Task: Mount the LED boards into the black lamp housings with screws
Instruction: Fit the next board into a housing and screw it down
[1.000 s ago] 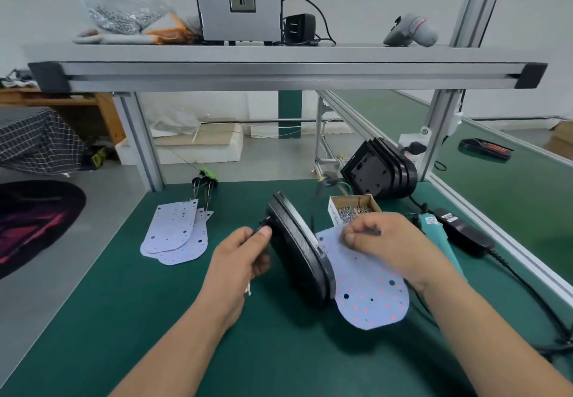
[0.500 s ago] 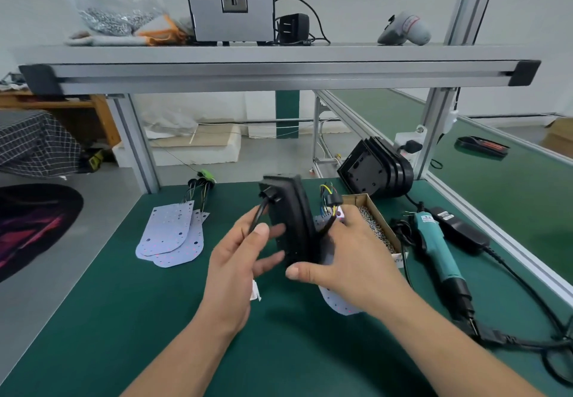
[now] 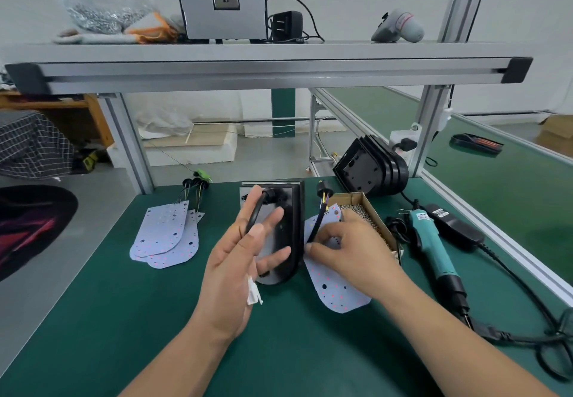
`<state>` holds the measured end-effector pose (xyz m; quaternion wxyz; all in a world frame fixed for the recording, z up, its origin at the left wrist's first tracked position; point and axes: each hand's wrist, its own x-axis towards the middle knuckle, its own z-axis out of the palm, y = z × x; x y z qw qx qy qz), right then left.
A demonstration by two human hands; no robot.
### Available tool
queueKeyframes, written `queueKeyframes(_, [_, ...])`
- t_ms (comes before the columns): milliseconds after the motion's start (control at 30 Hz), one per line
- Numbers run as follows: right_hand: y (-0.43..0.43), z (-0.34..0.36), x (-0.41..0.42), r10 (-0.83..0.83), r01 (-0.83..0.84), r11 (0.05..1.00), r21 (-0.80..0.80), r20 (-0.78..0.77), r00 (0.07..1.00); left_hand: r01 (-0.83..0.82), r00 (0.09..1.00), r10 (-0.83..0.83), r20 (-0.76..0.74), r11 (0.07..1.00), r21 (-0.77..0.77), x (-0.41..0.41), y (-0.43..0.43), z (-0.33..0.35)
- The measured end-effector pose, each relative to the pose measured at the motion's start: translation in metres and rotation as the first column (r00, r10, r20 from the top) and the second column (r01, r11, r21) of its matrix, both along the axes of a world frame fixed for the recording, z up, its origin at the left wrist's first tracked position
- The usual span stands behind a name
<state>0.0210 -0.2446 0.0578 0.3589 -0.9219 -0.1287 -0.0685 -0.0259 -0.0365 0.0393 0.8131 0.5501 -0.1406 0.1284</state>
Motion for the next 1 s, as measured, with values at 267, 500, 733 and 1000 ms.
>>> queueKeyframes(267, [-0.004,-0.002,0.006,0.021,-0.021,1.0,0.015,-0.032,0.999,-0.061,0.998,0.057,-0.04,0.991,-0.118,-0.003,0.006,0.015])
queueKeyframes(500, [-0.017,-0.003,0.012,0.147,0.041,0.845,0.534,-0.305,0.941,0.084,0.985,-0.133,-0.112,0.927,-0.366,0.005,0.027,0.024])
queueKeyframes(733, [-0.014,-0.006,0.01,0.145,0.073,0.806,0.587,-0.316,0.938,0.261,0.952,-0.303,-0.037,0.872,-0.415,0.007,0.035,0.026])
queueKeyframes(1000, [0.0,-0.023,0.007,0.23,-0.05,0.875,0.481,-0.325,0.917,0.307,0.93,-0.365,-0.034,0.825,-0.474,0.009,0.037,0.026])
